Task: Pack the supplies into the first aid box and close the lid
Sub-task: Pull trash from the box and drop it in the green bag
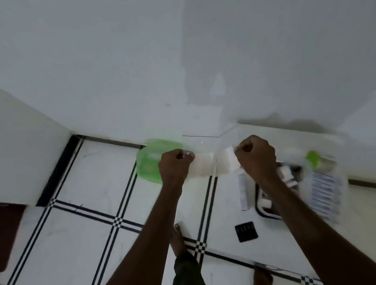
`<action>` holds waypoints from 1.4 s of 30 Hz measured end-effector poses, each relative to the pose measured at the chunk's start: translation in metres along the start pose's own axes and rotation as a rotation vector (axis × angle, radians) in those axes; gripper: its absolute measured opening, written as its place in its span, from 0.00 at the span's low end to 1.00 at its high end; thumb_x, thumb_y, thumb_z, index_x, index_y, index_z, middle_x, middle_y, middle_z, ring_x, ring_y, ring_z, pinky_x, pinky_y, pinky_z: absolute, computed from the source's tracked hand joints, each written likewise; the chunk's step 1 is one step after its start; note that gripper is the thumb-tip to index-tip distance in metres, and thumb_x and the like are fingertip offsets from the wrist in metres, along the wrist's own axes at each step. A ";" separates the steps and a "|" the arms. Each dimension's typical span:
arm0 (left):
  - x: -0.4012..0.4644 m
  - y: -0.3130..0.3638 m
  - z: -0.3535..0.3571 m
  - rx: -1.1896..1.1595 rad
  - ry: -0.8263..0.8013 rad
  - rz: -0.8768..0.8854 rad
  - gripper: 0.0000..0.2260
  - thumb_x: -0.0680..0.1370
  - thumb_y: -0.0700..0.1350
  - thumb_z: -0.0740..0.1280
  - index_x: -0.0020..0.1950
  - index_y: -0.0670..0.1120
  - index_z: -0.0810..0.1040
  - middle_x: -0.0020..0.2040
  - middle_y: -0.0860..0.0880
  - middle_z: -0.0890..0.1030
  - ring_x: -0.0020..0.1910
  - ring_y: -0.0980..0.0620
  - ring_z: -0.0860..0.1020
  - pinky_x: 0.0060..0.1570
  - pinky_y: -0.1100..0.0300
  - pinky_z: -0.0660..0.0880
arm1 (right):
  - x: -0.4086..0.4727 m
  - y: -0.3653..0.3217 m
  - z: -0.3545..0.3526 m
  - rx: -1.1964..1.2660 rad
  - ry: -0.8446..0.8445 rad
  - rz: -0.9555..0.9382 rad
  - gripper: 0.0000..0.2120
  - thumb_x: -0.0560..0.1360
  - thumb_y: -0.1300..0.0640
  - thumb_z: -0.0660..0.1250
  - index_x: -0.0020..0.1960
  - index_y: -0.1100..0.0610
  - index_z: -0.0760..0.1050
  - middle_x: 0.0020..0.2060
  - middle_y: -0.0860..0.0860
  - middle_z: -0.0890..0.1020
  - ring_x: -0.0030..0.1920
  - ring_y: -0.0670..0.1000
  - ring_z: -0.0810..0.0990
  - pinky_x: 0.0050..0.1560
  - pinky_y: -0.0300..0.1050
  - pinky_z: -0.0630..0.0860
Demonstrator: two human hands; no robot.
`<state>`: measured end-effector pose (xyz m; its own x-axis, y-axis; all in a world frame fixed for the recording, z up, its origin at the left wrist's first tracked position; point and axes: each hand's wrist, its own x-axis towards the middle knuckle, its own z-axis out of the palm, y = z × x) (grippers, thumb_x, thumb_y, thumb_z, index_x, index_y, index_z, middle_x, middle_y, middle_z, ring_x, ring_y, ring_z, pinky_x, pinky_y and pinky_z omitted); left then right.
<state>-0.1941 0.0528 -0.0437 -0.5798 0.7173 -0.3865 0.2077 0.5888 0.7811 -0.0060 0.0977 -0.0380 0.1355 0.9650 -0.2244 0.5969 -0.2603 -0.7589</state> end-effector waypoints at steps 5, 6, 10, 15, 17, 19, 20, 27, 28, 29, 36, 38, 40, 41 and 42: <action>0.097 -0.064 -0.071 0.008 0.036 -0.118 0.06 0.71 0.43 0.76 0.42 0.40 0.85 0.40 0.43 0.85 0.41 0.44 0.82 0.46 0.50 0.80 | 0.018 -0.042 0.142 -0.017 -0.123 0.057 0.04 0.71 0.59 0.68 0.44 0.58 0.80 0.38 0.49 0.82 0.43 0.53 0.80 0.46 0.44 0.75; 0.117 -0.076 -0.081 0.033 0.034 -0.131 0.06 0.72 0.44 0.76 0.40 0.41 0.84 0.36 0.45 0.83 0.40 0.45 0.81 0.44 0.53 0.79 | 0.022 -0.048 0.170 -0.028 -0.138 0.072 0.05 0.71 0.59 0.68 0.45 0.58 0.80 0.39 0.51 0.83 0.43 0.53 0.80 0.47 0.45 0.76; 0.210 -0.141 -0.103 0.158 -0.005 -0.182 0.08 0.72 0.46 0.74 0.40 0.41 0.84 0.37 0.46 0.83 0.44 0.43 0.82 0.41 0.58 0.74 | 0.049 -0.051 0.295 -0.085 -0.178 0.175 0.05 0.70 0.59 0.65 0.43 0.59 0.80 0.35 0.51 0.83 0.34 0.52 0.81 0.42 0.43 0.76; 0.322 -0.238 -0.088 0.283 -0.060 -0.277 0.09 0.72 0.46 0.72 0.45 0.41 0.85 0.46 0.44 0.86 0.48 0.43 0.83 0.43 0.58 0.74 | 0.095 0.001 0.447 -0.156 -0.242 0.318 0.05 0.68 0.56 0.65 0.41 0.57 0.78 0.28 0.53 0.84 0.25 0.51 0.83 0.43 0.48 0.83; 0.364 -0.278 -0.071 0.331 -0.095 -0.322 0.10 0.71 0.46 0.71 0.46 0.40 0.84 0.45 0.43 0.85 0.47 0.42 0.83 0.40 0.59 0.73 | 0.111 0.030 0.497 -0.193 -0.235 0.342 0.05 0.68 0.56 0.66 0.42 0.57 0.77 0.30 0.56 0.84 0.30 0.56 0.85 0.44 0.49 0.83; 0.399 -0.316 -0.053 0.346 -0.119 -0.382 0.12 0.69 0.45 0.70 0.48 0.40 0.82 0.45 0.42 0.85 0.47 0.41 0.84 0.42 0.56 0.79 | 0.124 0.054 0.536 -0.202 -0.239 0.387 0.05 0.69 0.59 0.64 0.42 0.60 0.77 0.26 0.55 0.82 0.28 0.56 0.84 0.39 0.47 0.82; 0.412 -0.329 -0.046 0.341 -0.123 -0.408 0.11 0.69 0.44 0.70 0.48 0.39 0.81 0.45 0.41 0.85 0.47 0.41 0.84 0.44 0.54 0.81 | 0.133 0.066 0.552 -0.196 -0.254 0.439 0.06 0.69 0.60 0.64 0.43 0.62 0.76 0.21 0.53 0.80 0.27 0.54 0.83 0.36 0.43 0.81; 0.477 -0.396 0.012 0.160 -0.251 -0.549 0.03 0.72 0.37 0.68 0.43 0.38 0.78 0.30 0.44 0.84 0.27 0.50 0.83 0.32 0.61 0.80 | 0.173 0.143 0.637 0.079 -0.388 0.821 0.16 0.72 0.70 0.67 0.58 0.74 0.74 0.39 0.62 0.86 0.28 0.52 0.84 0.31 0.41 0.81; 0.482 -0.401 0.017 0.094 -0.256 -0.566 0.02 0.71 0.36 0.69 0.42 0.37 0.78 0.35 0.41 0.86 0.33 0.47 0.85 0.39 0.54 0.84 | 0.173 0.142 0.640 0.130 -0.386 0.838 0.16 0.73 0.71 0.66 0.60 0.73 0.73 0.45 0.65 0.84 0.29 0.54 0.84 0.34 0.45 0.84; 0.486 -0.405 0.022 0.042 -0.271 -0.583 0.03 0.72 0.36 0.69 0.39 0.40 0.76 0.41 0.39 0.87 0.39 0.45 0.86 0.44 0.50 0.85 | 0.172 0.143 0.641 0.154 -0.387 0.848 0.15 0.73 0.72 0.66 0.60 0.72 0.73 0.48 0.66 0.82 0.32 0.55 0.84 0.39 0.48 0.85; 0.450 -0.379 0.000 0.063 -0.297 -0.425 0.10 0.72 0.45 0.65 0.41 0.41 0.82 0.44 0.40 0.86 0.48 0.40 0.85 0.51 0.43 0.83 | 0.143 0.097 0.599 0.305 -0.392 0.870 0.02 0.75 0.70 0.65 0.46 0.69 0.76 0.37 0.60 0.79 0.35 0.56 0.78 0.43 0.48 0.79; 0.429 -0.356 -0.011 0.076 -0.259 -0.331 0.13 0.73 0.46 0.65 0.50 0.40 0.85 0.47 0.41 0.87 0.49 0.40 0.84 0.53 0.45 0.81 | 0.131 0.076 0.578 0.340 -0.362 0.785 0.04 0.75 0.68 0.65 0.41 0.65 0.75 0.37 0.60 0.80 0.36 0.56 0.78 0.41 0.48 0.79; 0.403 -0.321 -0.024 0.058 -0.229 -0.261 0.12 0.76 0.44 0.65 0.53 0.42 0.84 0.48 0.43 0.87 0.49 0.42 0.84 0.53 0.47 0.81 | 0.116 0.054 0.552 0.363 -0.348 0.681 0.05 0.75 0.65 0.65 0.41 0.61 0.77 0.40 0.61 0.82 0.39 0.57 0.80 0.44 0.51 0.81; 0.387 -0.301 -0.029 0.041 -0.216 -0.222 0.11 0.77 0.44 0.65 0.53 0.43 0.84 0.47 0.44 0.86 0.49 0.43 0.84 0.53 0.48 0.81 | 0.108 0.044 0.533 0.369 -0.339 0.637 0.05 0.76 0.64 0.65 0.42 0.60 0.78 0.42 0.60 0.83 0.40 0.57 0.82 0.46 0.53 0.81; 0.372 -0.285 -0.033 0.033 -0.203 -0.189 0.11 0.78 0.44 0.65 0.54 0.43 0.84 0.47 0.45 0.86 0.48 0.44 0.83 0.52 0.49 0.80 | 0.101 0.035 0.515 0.365 -0.333 0.600 0.05 0.76 0.63 0.66 0.44 0.59 0.79 0.42 0.60 0.84 0.40 0.57 0.83 0.47 0.53 0.82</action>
<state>-0.4951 0.1397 -0.3941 -0.4417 0.6516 -0.6167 0.1388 0.7287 0.6706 -0.3793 0.1703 -0.4021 0.0742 0.6110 -0.7882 0.1907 -0.7845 -0.5902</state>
